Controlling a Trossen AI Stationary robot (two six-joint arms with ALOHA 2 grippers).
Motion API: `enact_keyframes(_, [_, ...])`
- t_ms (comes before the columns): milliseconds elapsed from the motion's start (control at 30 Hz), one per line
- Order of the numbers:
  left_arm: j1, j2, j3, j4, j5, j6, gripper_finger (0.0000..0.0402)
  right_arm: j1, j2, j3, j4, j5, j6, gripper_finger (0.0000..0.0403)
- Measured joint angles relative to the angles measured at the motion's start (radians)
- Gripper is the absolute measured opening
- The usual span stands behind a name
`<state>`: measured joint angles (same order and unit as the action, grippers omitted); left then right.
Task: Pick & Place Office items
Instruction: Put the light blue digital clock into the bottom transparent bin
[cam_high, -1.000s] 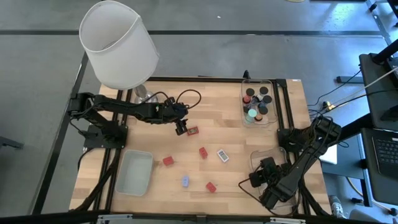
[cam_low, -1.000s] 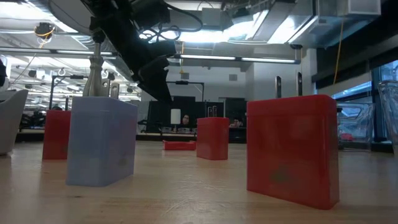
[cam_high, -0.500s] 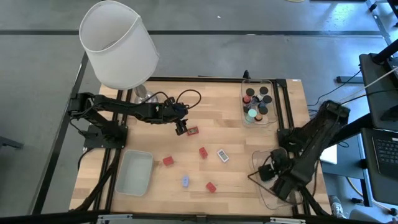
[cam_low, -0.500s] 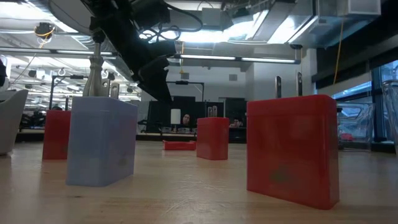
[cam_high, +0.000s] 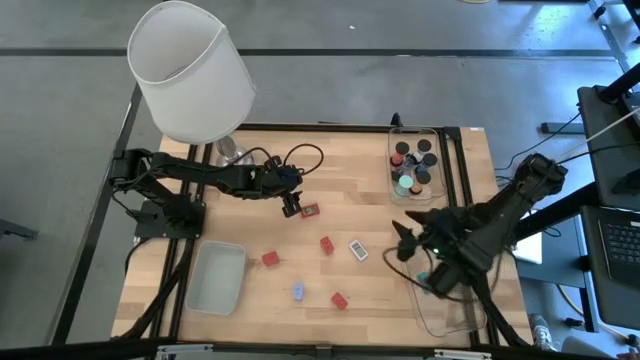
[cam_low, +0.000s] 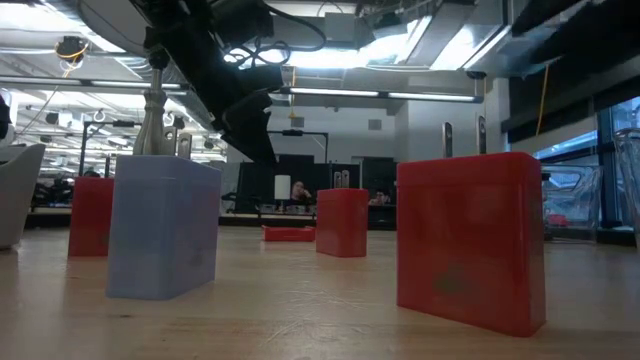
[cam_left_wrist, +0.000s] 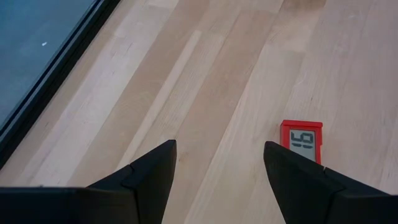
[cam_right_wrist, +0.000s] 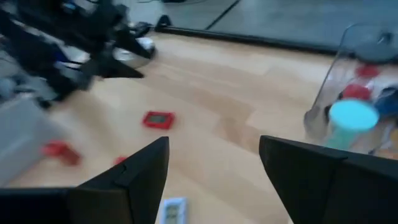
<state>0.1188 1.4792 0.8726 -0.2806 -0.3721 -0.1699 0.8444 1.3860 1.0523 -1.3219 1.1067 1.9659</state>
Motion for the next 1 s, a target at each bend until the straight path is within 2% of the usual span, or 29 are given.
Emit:
enact_keyframes(267, [0.000, 0.000, 0.000, 0.000, 0.000, 0.000, 0.0239, -0.247, 0.071, 0.000, 0.218, -0.157, -0.415, 0.0252])
enact_keyframes(500, [0.000, 0.000, 0.000, 0.000, 0.000, 0.000, 0.0239, -0.429, 0.122, 0.000, 0.387, -0.459, -0.673, 0.0270])
enact_keyframes(800, [0.000, 0.000, 0.000, 0.009, 0.000, 0.000, 0.0239, -0.527, 0.151, 0.001, 0.558, -0.787, -0.777, 0.0343])
enact_keyframes(1000, [0.000, 0.000, 0.000, 0.023, 0.000, 0.000, 0.0239, -0.542, 0.201, 0.001, 0.612, -0.801, -0.787, 0.0356])
